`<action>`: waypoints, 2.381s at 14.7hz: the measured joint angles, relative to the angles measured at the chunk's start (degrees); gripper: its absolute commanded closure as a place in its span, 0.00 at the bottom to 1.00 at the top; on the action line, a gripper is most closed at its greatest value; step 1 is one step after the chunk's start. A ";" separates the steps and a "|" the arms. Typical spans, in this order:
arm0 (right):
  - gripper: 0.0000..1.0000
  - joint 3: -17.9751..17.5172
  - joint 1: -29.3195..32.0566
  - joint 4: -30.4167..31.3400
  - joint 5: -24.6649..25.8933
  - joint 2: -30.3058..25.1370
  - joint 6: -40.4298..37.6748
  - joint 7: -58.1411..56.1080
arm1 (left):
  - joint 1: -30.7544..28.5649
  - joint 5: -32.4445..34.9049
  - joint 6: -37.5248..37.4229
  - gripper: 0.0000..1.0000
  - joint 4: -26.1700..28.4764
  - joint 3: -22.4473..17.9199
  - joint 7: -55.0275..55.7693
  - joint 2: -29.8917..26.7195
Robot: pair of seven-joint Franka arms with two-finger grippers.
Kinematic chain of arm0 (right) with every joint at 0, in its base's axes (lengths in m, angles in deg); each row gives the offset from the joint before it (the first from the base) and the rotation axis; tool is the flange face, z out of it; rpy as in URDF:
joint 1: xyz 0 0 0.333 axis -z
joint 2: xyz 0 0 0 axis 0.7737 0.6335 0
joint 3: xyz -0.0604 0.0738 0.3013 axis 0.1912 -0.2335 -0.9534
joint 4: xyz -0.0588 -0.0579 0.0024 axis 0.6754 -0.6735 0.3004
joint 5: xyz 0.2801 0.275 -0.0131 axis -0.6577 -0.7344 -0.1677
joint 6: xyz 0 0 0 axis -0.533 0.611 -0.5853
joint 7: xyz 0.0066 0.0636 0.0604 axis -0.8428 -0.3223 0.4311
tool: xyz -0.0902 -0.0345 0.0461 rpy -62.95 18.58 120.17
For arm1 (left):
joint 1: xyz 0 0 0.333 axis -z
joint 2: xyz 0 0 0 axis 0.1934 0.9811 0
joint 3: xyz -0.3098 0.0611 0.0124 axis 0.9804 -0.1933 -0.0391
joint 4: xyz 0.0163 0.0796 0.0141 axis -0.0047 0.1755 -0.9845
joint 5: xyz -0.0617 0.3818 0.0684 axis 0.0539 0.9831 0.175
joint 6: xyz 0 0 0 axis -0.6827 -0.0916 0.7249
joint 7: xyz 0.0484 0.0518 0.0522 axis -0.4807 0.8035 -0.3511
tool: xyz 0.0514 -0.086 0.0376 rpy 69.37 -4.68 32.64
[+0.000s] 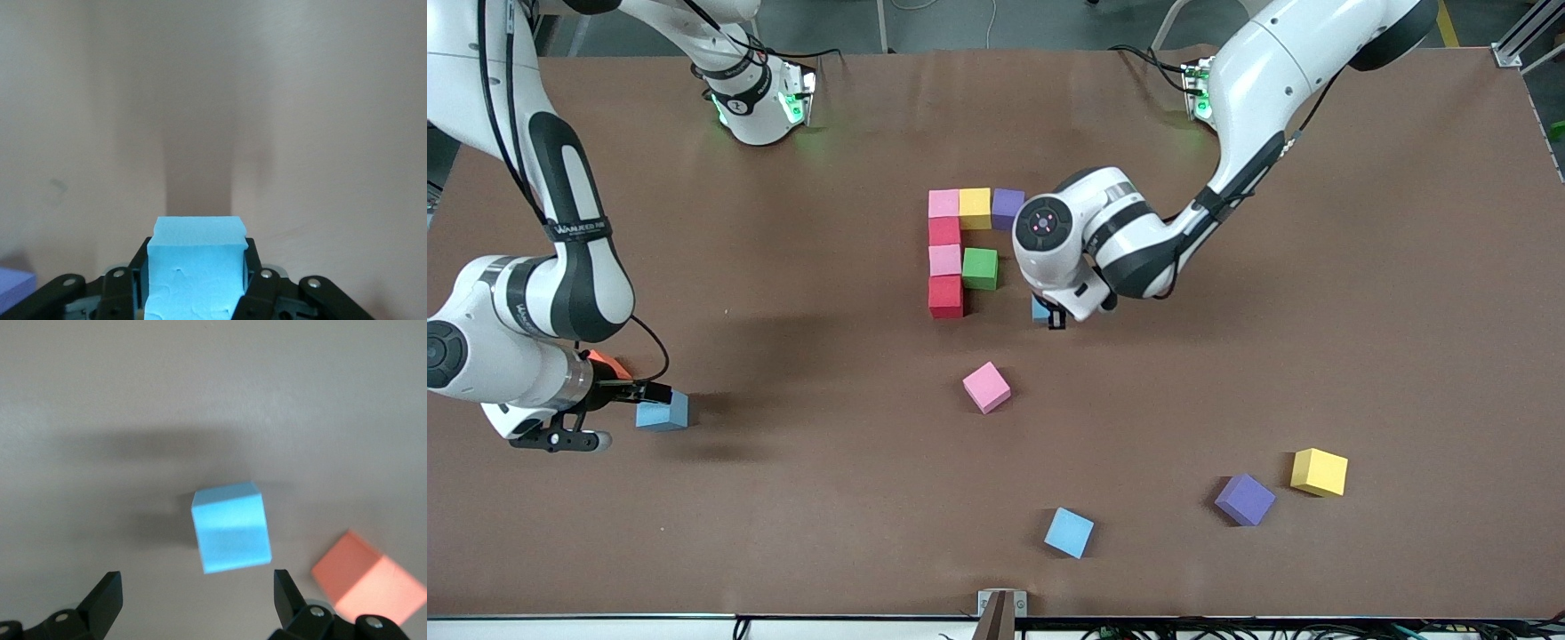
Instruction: Arrange 11 blocks into digit 3
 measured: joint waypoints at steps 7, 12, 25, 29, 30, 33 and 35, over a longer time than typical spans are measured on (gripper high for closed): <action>0.00 -0.01 2.79 -0.02 0.03 2.77 1.32 -8.22 | 2.26 0.00 5.88 1.00 5.67 1.47 7.28 -0.11; 0.00 -0.27 2.86 -0.02 0.03 3.32 1.44 -10.99 | 3.80 3.34 7.71 1.00 6.15 1.35 9.47 0.25; 0.00 -0.73 2.85 -0.07 0.03 4.83 1.82 -14.31 | 7.40 3.42 8.64 0.78 6.34 0.74 10.73 1.70; 0.00 -0.91 2.82 -0.10 0.03 5.13 1.96 -14.48 | 7.41 3.82 8.63 0.00 6.35 0.72 10.69 1.72; 0.00 -0.91 2.82 -0.24 0.07 5.42 2.40 -14.58 | 7.45 3.94 8.62 0.00 6.36 0.73 10.67 1.72; 0.00 -0.91 2.82 -0.94 0.15 6.57 3.79 -15.10 | 7.54 4.39 6.82 0.00 6.23 1.01 10.39 1.60; 0.00 -0.92 2.81 -1.17 0.15 7.02 4.35 -15.30 | 7.32 4.70 3.83 0.00 5.94 2.56 9.35 1.08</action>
